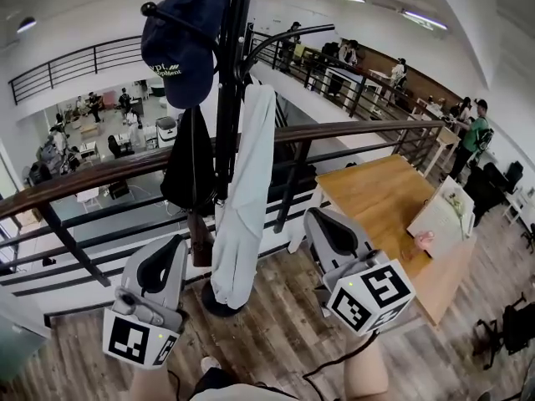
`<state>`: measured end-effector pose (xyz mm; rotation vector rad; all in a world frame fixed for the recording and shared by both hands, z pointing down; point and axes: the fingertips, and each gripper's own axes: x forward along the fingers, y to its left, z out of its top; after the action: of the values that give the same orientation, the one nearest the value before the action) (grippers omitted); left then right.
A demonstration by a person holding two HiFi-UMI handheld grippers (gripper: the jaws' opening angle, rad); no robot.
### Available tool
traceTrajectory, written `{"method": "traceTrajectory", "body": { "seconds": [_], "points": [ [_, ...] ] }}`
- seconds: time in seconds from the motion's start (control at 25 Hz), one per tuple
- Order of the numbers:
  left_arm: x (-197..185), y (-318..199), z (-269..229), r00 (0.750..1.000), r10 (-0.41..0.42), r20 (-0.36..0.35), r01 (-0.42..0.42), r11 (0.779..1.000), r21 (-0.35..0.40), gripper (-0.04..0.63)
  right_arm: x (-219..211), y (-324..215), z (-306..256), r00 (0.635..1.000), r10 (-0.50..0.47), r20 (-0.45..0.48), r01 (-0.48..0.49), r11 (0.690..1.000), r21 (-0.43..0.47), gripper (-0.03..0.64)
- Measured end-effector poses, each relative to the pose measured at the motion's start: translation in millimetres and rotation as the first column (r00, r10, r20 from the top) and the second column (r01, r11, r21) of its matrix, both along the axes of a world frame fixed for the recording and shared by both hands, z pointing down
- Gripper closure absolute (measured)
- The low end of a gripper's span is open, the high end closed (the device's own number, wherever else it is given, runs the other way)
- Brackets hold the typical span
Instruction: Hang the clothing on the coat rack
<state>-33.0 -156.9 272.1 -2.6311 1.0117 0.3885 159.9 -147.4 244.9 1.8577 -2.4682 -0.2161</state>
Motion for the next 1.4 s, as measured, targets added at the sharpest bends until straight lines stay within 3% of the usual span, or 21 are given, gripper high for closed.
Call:
{"method": "traceTrajectory", "body": {
  "seconds": [0.72, 1.04, 1.4],
  "points": [
    [25, 64, 13, 1.000, -0.015, 0.014, 0.015, 1.000, -0.021, 0.589, 25, 69, 34, 0.995, 0.086, -0.053, -0.085, 0.996, 0.027, 0.617],
    [28, 80, 24, 0.999, -0.033, 0.031, 0.034, 0.999, -0.042, 0.589, 31, 95, 47, 0.997, 0.075, -0.010, -0.075, 0.996, 0.058, 0.617],
    [31, 87, 41, 0.997, -0.054, 0.057, 0.058, 0.995, -0.079, 0.589, 47, 111, 72, 0.993, 0.115, 0.034, -0.115, 0.993, 0.021, 0.617]
  ]
}}
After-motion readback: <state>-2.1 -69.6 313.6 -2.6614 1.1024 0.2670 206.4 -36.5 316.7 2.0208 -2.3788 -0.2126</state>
